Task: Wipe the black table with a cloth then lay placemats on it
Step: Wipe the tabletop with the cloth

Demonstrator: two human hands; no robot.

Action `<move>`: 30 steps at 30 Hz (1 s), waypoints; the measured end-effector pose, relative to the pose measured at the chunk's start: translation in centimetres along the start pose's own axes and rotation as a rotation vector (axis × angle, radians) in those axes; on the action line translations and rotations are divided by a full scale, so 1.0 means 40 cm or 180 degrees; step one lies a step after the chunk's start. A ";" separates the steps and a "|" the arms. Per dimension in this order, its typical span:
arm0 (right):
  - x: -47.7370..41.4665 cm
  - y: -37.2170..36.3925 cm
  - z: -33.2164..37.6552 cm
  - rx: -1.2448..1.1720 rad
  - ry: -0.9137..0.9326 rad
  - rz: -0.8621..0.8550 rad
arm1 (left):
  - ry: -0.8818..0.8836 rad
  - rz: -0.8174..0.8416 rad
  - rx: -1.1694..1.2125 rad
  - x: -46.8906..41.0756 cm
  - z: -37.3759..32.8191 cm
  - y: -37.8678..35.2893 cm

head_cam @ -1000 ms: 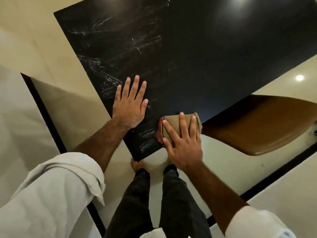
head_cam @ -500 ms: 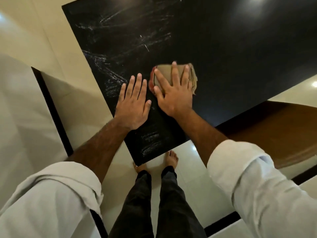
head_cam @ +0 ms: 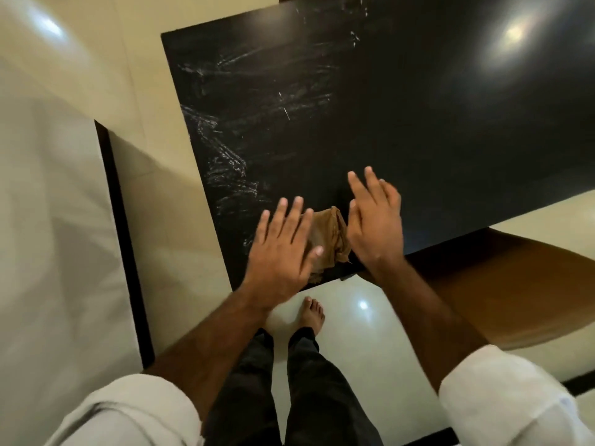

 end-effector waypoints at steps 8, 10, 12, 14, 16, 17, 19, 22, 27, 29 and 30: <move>-0.106 -0.079 -0.036 0.0640 0.0375 -0.0088 | 0.0267 -0.0186 -0.0494 -0.091 0.036 -0.027; -0.099 -0.082 -0.036 0.0632 0.0347 -0.0215 | 0.0599 -0.0349 -0.0503 -0.127 0.131 0.026; -0.097 -0.083 -0.037 0.0648 0.0340 -0.0277 | 0.0847 -0.0455 -0.0571 -0.174 0.217 0.075; -0.097 -0.085 -0.035 0.0708 0.0318 -0.0264 | 0.0985 -0.0489 -0.0612 -0.222 0.257 0.108; -0.095 -0.090 -0.034 0.0723 0.0292 -0.0250 | 0.1007 -0.0498 -0.0594 -0.249 0.238 0.106; -0.093 -0.090 -0.034 0.0718 0.0281 -0.0251 | 0.0946 -0.0497 -0.0600 -0.248 0.209 0.093; -0.091 -0.088 -0.034 0.0705 0.0275 -0.0253 | 0.0667 -0.0401 -0.0609 -0.209 0.134 0.042; -0.095 -0.089 -0.036 0.0685 0.0245 -0.0161 | 0.0400 -0.0131 -0.0594 -0.064 0.051 -0.037; -0.095 -0.083 -0.030 0.0700 0.0247 -0.0239 | 0.0839 -0.0050 -0.0723 0.129 0.163 -0.033; -0.097 -0.082 -0.028 0.0724 0.0239 -0.0270 | 0.1085 -0.0177 -0.0660 0.096 0.243 0.015; -0.098 -0.083 -0.027 0.0741 0.0237 -0.0276 | 0.1190 -0.0265 -0.0583 0.055 0.279 0.043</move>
Point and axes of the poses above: each hand's wrist, its own x-axis away from the middle knuckle, its own y-axis out of the back of the hand, z = x × y, the point moved 7 cm from there along -x, towards the middle knuckle, and after that the axes turned 9 degrees about x, right-handed, at the moved point
